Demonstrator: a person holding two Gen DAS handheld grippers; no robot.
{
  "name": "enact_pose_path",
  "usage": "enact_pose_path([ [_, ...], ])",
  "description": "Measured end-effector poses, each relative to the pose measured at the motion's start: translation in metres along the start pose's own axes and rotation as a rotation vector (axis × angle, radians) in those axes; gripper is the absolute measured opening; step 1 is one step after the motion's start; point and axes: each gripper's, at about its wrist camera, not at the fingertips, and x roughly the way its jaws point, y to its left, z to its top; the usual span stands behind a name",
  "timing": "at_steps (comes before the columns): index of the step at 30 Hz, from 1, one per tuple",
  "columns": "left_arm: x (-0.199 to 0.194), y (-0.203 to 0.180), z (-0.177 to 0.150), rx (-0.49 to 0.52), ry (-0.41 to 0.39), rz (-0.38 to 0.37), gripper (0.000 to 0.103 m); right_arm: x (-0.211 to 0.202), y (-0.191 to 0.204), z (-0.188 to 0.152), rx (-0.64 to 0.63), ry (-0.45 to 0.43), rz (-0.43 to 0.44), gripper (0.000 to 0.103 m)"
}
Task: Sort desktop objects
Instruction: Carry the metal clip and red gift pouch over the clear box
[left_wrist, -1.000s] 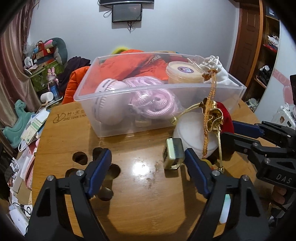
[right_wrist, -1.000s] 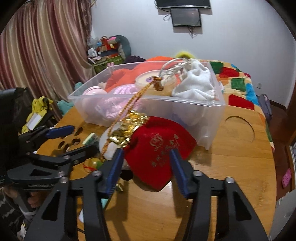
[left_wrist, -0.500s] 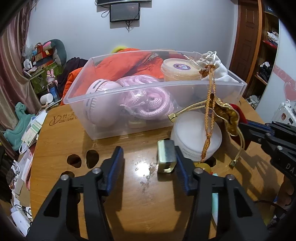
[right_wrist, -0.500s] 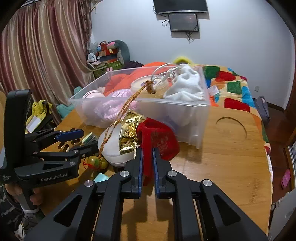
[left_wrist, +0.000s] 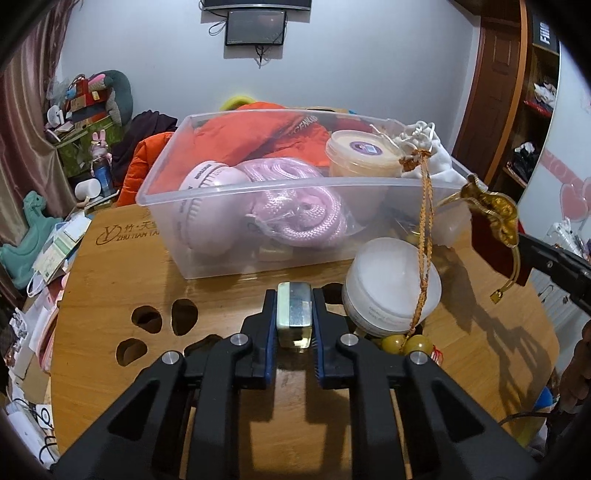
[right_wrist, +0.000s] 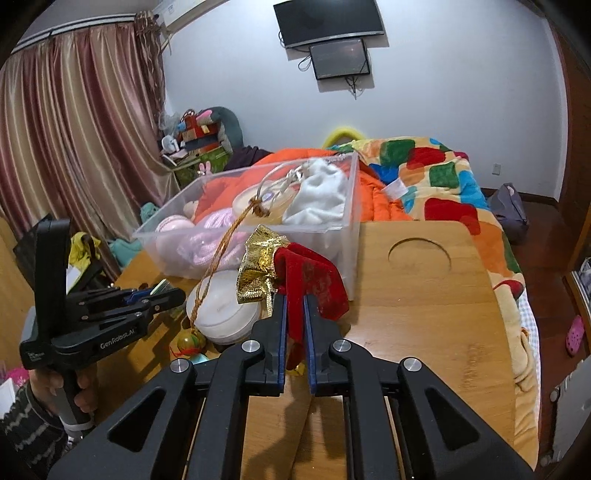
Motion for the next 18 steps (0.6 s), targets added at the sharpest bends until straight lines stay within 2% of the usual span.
enact_pose_path([
  [8,-0.013,0.005,0.001,-0.033,-0.039,-0.006,0.015,-0.016,0.005,0.006,0.0,-0.044,0.006,0.007],
  [18,-0.042,0.008,0.02,-0.031,-0.127,-0.026,0.015,-0.035,0.018,0.025,-0.042,-0.101,0.008,0.007],
])
